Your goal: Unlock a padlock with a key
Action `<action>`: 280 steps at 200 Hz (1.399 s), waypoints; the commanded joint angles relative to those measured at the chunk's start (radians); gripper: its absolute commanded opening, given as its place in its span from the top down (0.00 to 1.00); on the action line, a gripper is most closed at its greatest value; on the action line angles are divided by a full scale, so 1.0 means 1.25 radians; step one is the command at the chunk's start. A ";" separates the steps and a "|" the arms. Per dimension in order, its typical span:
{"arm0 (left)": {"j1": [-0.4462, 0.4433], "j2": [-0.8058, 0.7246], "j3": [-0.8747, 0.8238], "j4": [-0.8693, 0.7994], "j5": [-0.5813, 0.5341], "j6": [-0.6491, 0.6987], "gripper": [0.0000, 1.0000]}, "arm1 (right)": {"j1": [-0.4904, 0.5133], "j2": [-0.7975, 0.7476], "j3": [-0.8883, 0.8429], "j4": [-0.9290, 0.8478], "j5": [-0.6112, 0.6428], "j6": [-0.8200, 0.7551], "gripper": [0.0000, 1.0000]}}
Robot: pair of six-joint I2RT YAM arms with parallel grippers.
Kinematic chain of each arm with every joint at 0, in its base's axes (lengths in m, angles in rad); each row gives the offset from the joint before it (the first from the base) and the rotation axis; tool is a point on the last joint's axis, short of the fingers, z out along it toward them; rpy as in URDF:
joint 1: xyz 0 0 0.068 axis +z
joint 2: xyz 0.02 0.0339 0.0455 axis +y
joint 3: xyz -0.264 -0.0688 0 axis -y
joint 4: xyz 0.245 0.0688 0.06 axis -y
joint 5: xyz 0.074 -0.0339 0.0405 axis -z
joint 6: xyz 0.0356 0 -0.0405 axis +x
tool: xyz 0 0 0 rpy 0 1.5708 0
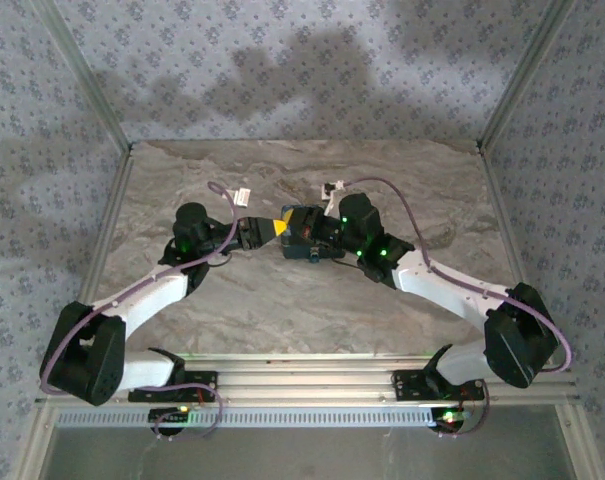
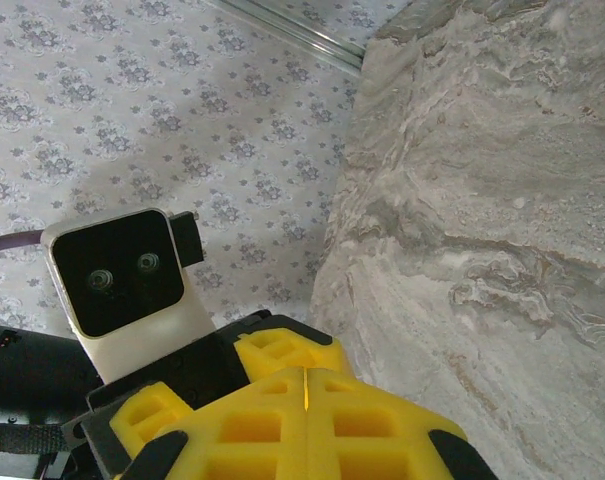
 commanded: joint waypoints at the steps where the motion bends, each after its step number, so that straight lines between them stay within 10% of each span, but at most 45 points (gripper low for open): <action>1: -0.005 0.002 0.028 0.017 0.026 0.015 0.69 | 0.005 -0.002 0.002 0.023 -0.001 0.013 1.00; 84: -0.006 -0.034 0.063 -0.152 0.029 0.171 1.00 | 0.008 0.026 0.031 -0.033 -0.022 0.008 1.00; 138: -0.006 -0.105 0.080 -0.424 -0.039 0.435 1.00 | -0.007 0.024 0.079 -0.162 -0.025 -0.019 0.51; 189: -0.044 -0.169 0.110 -0.680 -0.246 0.691 1.00 | -0.046 0.027 0.124 -0.265 -0.104 -0.076 0.45; 229: -0.053 -0.195 0.076 -0.600 -0.259 0.647 1.00 | -0.035 0.053 0.137 -0.271 -0.129 -0.079 0.46; 280: 0.006 -0.090 0.073 -0.411 -0.013 0.376 1.00 | -0.025 0.053 0.108 -0.139 -0.162 -0.133 0.58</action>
